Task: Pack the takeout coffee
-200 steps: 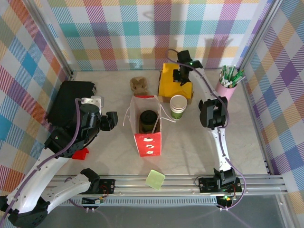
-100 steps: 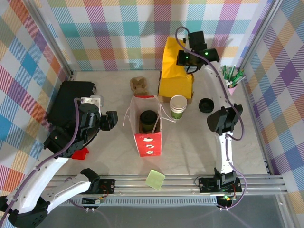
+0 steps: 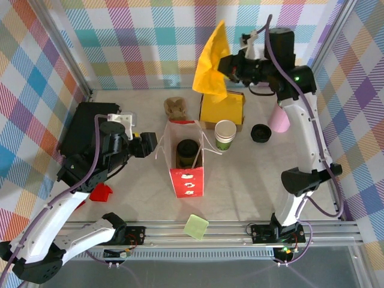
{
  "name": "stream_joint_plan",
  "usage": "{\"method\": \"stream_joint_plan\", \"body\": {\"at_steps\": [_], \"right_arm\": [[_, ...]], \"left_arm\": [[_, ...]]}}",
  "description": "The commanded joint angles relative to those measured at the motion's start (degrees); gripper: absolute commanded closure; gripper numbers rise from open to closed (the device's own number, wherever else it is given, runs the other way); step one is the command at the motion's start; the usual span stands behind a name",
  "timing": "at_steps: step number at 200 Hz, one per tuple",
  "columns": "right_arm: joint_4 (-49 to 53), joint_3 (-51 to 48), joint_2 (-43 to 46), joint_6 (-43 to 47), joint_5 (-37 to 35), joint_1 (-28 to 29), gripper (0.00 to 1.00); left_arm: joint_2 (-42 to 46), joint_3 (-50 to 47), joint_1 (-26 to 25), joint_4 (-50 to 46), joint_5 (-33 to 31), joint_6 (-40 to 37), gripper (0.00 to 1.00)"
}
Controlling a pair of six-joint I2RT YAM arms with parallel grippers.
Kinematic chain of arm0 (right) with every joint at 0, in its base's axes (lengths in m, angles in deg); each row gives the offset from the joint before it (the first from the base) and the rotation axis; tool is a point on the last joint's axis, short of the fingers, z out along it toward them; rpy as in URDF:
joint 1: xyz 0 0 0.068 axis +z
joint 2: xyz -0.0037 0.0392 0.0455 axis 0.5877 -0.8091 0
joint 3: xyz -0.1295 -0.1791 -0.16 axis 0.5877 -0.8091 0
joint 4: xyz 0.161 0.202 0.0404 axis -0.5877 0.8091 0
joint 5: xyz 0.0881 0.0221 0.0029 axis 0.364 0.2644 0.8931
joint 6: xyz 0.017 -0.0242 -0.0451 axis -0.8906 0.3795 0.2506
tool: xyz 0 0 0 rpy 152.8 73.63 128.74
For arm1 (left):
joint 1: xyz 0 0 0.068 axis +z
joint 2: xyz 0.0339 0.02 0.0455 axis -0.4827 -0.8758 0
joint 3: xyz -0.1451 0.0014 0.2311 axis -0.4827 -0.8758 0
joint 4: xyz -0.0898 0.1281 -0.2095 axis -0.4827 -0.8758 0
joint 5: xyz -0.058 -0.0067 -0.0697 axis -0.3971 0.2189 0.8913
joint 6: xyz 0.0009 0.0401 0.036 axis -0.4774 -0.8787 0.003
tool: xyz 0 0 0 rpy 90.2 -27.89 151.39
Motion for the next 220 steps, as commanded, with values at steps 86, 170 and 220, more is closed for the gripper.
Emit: {"method": "stream_joint_plan", "body": {"at_steps": [86, 170, 220], "right_arm": [[-8.92, -29.31, 10.17, -7.65, -8.50, 20.65, 1.00], [4.03, -34.47, 7.33, -3.81, -26.30, 26.03, 1.00], [14.16, -29.26, 2.20, -1.77, -36.70, 28.72, 1.00]], "left_arm": [[-0.25, -5.49, 0.46, 6.11, 12.20, 6.35, 0.47], [-0.86, -9.44, 0.46, 7.38, 12.35, 7.15, 0.54], [-0.77, -9.98, 0.46, 6.63, 11.96, 6.54, 0.54]]}}
